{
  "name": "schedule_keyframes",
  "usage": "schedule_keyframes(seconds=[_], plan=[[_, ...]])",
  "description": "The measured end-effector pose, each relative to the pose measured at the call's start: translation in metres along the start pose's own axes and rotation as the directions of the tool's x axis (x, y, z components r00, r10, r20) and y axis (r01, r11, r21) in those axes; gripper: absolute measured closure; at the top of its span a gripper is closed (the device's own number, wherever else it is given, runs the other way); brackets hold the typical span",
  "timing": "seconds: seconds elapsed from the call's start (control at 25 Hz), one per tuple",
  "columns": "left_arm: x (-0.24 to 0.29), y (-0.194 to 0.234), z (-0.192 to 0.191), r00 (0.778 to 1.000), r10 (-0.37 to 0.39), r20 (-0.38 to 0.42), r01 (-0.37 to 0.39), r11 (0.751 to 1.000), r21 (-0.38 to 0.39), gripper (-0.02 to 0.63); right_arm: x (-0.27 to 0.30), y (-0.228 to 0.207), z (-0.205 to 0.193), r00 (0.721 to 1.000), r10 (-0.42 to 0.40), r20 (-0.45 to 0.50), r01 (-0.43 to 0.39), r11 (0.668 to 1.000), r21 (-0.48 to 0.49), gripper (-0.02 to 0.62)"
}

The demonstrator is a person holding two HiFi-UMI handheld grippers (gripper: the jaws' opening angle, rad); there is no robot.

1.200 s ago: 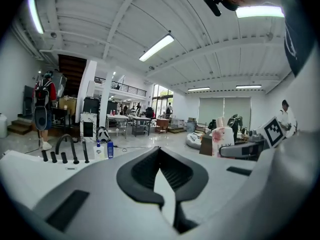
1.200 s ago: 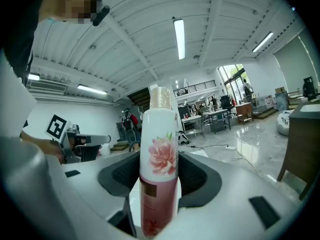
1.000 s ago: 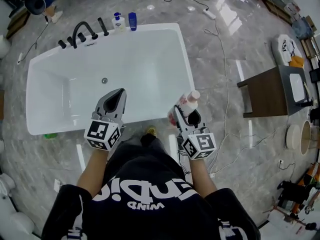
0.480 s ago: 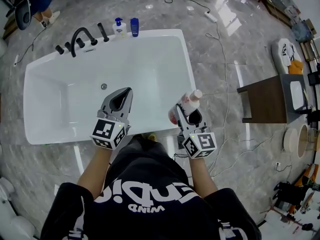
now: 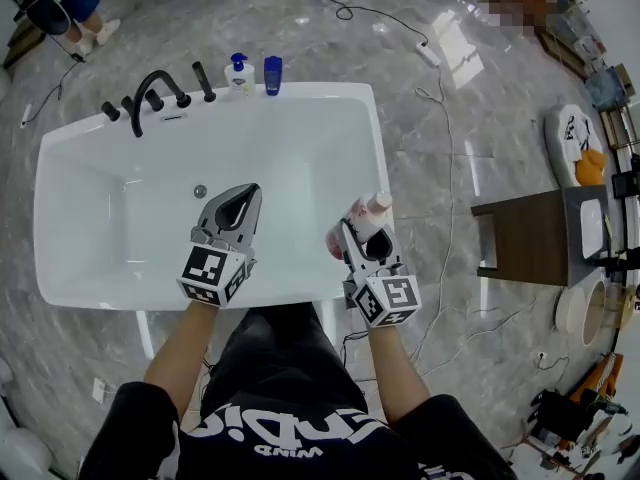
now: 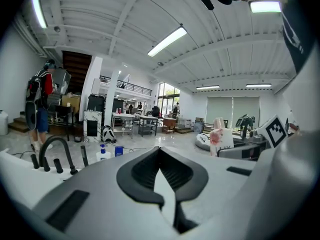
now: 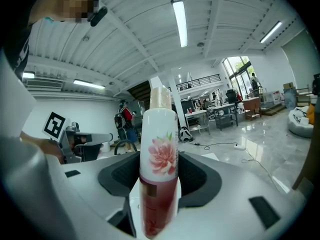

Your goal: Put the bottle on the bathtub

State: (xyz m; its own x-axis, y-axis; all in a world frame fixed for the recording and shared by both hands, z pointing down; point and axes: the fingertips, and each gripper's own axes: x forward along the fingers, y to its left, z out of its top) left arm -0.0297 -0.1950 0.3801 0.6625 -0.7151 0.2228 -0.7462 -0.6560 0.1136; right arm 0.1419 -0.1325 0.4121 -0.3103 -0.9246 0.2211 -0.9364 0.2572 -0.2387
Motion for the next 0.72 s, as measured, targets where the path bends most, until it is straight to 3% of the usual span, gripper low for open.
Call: schedule_keyframes(seconds=[0.4, 0.72], plan=[[0.085, 0.051, -0.019, 0.999, 0.03, 0.02, -0.03, 0.999, -0.021, 0.598, 0.091, -0.045, -0.014, 0.999, 0.051, -0.013, -0.051, 0.999, -0.009, 0.357], [0.141, 0.085, -0.083, 0.999, 0.048, 0.003, -0.048, 0.999, -0.013, 0.598, 0.16, -0.065, -0.064, 0.995, 0.1, -0.016, -0.101, 0.995, -0.016, 0.357]])
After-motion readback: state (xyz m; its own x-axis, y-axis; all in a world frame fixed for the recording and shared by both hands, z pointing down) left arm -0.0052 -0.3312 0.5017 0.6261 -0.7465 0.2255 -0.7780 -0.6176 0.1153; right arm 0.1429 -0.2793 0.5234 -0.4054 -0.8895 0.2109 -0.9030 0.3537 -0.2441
